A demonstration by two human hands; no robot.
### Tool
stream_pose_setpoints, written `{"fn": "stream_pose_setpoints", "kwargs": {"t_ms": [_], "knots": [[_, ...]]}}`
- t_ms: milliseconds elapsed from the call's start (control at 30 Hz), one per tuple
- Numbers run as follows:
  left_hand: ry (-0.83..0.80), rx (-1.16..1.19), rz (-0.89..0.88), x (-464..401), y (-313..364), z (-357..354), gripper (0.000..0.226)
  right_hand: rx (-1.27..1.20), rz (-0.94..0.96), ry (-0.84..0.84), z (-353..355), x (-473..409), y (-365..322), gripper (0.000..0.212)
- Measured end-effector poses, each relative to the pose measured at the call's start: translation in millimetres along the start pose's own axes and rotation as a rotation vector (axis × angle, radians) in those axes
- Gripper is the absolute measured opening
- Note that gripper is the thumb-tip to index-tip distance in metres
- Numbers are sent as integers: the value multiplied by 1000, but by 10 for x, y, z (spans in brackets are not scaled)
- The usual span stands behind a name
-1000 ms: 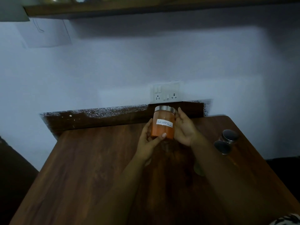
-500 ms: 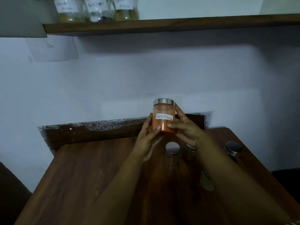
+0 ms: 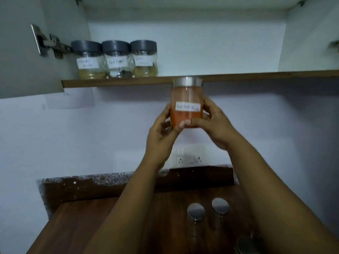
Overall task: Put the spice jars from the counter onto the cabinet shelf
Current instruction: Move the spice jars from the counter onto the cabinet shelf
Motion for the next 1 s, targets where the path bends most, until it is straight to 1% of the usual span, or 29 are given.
{"fn": "stream_pose_setpoints", "kwargs": {"t_ms": [67,200,267,333,433,467,500,533,567,600,667,700,733,800,867,900,933,1000], "knots": [[-25,-36,-144,-299,353,-87,69,-13,98,-6,17,-242,-405,87],[-8,-230,-368,-872,836,-250,68,13,180,4,86,-691,-903,81],[24,-324,-423,-1110,923,-278,68,27,184,-29,111,-885,-987,75],[44,-357,-446,-1279,923,-286,66,89,174,-62,148,-1077,-1018,73],[0,-398,-455,-1421,853,-340,61,251,127,-72,216,-1322,-1002,84],[-15,-457,-469,-1456,816,-356,60,306,96,-78,233,-1393,-969,88],[-4,-565,-508,-1487,779,-359,59,364,61,-87,244,-1457,-926,91],[44,-715,-568,-1505,740,-345,57,428,23,-95,253,-1519,-880,93],[133,-870,-628,-1504,706,-300,54,484,-13,-98,258,-1573,-837,93],[259,-986,-669,-1484,684,-218,48,524,-45,-97,262,-1625,-799,93],[499,-1066,-721,-1413,645,2,33,566,-83,-95,242,-1731,-741,91],[566,-1083,-762,-1379,606,95,30,583,-96,-95,218,-1788,-717,88],[591,-1119,-820,-1354,556,152,31,610,-105,-98,186,-1838,-698,84],[567,-1199,-932,-1338,459,194,35,675,-127,-123,102,-1918,-660,72],[572,-1219,-956,-1351,424,203,34,714,-145,-160,15,-1992,-630,48],[587,-1220,-953,-1359,420,197,34,708,-149,-173,-32,-2023,-620,40],[598,-1219,-951,-1365,418,192,34,704,-150,-180,-76,-2047,-604,41],[603,-1211,-962,-1370,412,190,34,732,-144,-172,-127,-2089,-554,60]]}}
Point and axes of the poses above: each hand's wrist, its own x-axis away from the middle knuckle, its own z-axis out of the back of the hand, y = z × x, the point moved 7 cm from there along -x, towards the middle knuckle, and after that the axes turned 7 degrees about y, right-handed, at the moved point
